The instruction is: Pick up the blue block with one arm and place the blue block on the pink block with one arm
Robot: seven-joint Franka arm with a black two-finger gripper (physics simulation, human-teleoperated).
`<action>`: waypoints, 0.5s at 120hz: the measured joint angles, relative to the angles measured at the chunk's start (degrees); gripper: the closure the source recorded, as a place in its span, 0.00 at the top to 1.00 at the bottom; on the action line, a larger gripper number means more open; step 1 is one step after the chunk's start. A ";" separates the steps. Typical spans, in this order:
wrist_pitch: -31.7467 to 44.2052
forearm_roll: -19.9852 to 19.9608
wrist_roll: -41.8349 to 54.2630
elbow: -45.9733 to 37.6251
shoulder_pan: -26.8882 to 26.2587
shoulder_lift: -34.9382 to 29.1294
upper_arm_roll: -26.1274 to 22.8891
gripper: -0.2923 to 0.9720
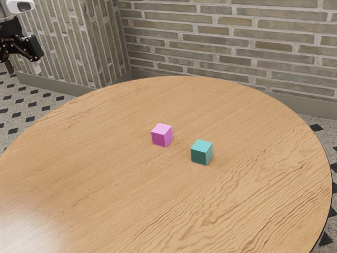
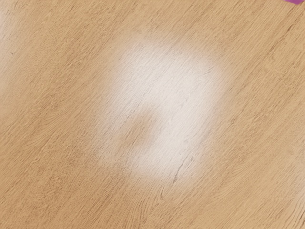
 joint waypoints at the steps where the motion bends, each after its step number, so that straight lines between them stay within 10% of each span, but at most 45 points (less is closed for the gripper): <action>1: 0.00 0.00 0.00 0.00 0.00 -0.01 0.00 0.77; 26: -1.01 -0.01 0.06 5.11 0.32 -0.75 -0.42 0.77; 38: -5.80 -4.47 -0.05 17.63 3.05 -4.04 -12.63 0.77; 60: -1.80 -8.31 -3.43 -14.75 -0.04 -20.09 -32.35 0.77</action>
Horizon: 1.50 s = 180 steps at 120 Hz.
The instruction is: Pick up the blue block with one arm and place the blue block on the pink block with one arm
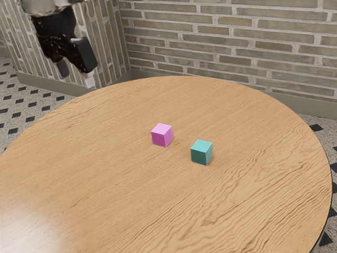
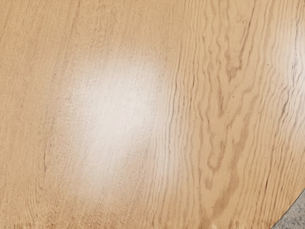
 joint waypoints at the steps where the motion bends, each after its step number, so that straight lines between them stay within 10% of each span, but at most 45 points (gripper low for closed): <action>1: 0.61 -0.13 -0.19 -1.44 -0.01 -0.30 -0.70 0.77; 38: 23.59 -4.73 -5.40 -26.52 -0.14 0.55 -6.54 0.77; 85: 47.76 -1.69 -3.98 -19.72 1.03 26.82 -6.44 0.77; 116: 44.10 14.31 -5.24 -0.32 -1.28 43.90 -6.09 0.77; 126: 42.55 16.56 -6.77 2.43 -9.51 46.92 2.70 0.77; 180: 39.07 12.21 -16.28 15.93 -12.83 56.66 8.16 0.77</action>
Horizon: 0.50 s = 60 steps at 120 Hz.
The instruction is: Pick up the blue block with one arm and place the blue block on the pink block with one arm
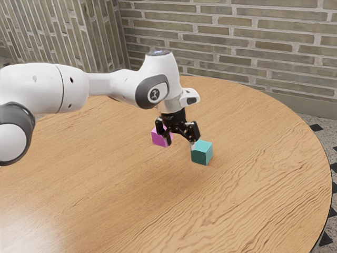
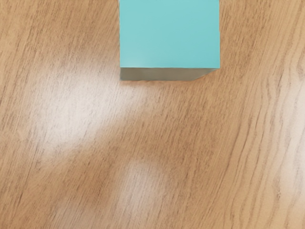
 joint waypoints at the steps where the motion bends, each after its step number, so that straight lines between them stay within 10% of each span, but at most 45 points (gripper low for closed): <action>1: 0.00 -0.03 -0.15 0.30 0.00 0.30 0.05 0.77; 60: 0.06 5.49 -6.01 10.84 -3.45 9.42 0.28 0.77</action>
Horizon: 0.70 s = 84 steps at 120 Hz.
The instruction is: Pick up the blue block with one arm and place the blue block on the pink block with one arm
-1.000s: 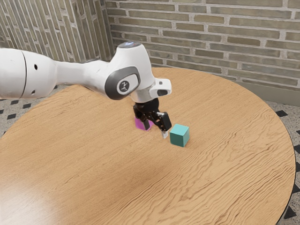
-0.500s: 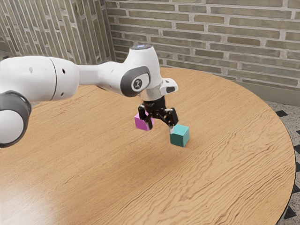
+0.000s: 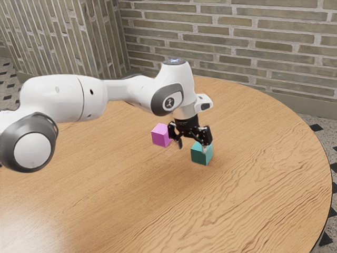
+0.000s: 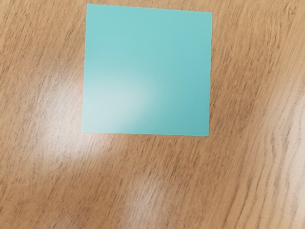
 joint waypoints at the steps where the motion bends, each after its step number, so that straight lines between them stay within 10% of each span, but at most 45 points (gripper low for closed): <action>1: -0.02 0.07 -0.02 0.42 0.00 0.26 0.00 0.77; 84: -2.21 2.08 -0.16 16.59 -1.74 13.14 0.57 0.74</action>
